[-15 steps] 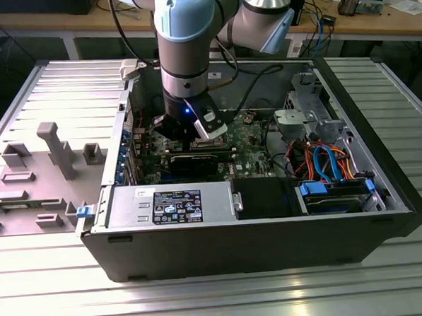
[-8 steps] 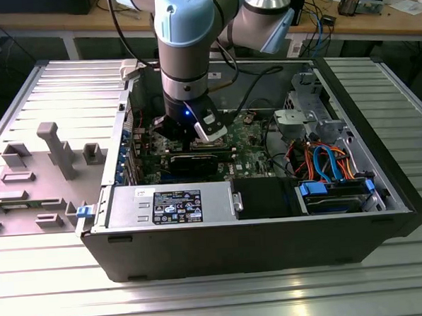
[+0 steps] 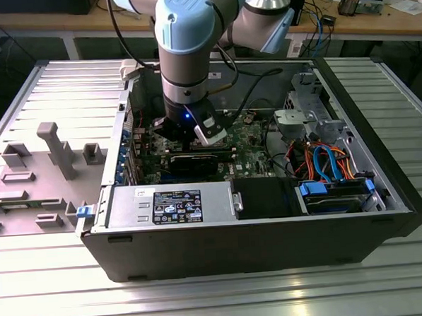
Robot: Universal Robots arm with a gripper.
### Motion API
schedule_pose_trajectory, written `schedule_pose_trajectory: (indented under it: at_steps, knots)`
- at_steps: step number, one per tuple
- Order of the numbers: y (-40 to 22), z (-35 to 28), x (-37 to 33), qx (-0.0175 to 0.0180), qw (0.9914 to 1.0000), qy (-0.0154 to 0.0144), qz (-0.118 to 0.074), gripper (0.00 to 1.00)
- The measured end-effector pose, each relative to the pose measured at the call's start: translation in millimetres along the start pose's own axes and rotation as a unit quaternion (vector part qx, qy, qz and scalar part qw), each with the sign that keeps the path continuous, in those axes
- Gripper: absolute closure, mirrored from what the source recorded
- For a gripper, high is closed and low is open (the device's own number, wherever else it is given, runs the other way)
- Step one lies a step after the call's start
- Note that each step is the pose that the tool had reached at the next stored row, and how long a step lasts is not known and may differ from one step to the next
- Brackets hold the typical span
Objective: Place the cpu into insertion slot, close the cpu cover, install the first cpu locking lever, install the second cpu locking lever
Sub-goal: 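Install the second cpu locking lever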
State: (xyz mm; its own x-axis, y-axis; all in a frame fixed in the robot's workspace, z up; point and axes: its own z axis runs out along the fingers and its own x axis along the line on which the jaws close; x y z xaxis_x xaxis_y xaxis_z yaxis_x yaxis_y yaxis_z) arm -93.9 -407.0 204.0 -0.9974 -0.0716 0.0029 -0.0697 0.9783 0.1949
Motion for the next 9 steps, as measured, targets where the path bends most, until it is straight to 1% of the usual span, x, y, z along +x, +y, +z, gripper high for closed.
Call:
schedule_pose_trajectory:
  at_steps: [4, 9]
  knots:
    - [-0.1, 0.9, 0.0, -0.0040, 0.99999, -0.0003, 0.000, 0.89]
    - [-0.1, 2.0, 1.2, -0.0068, 0.99998, -0.0005, 0.000, 0.89]
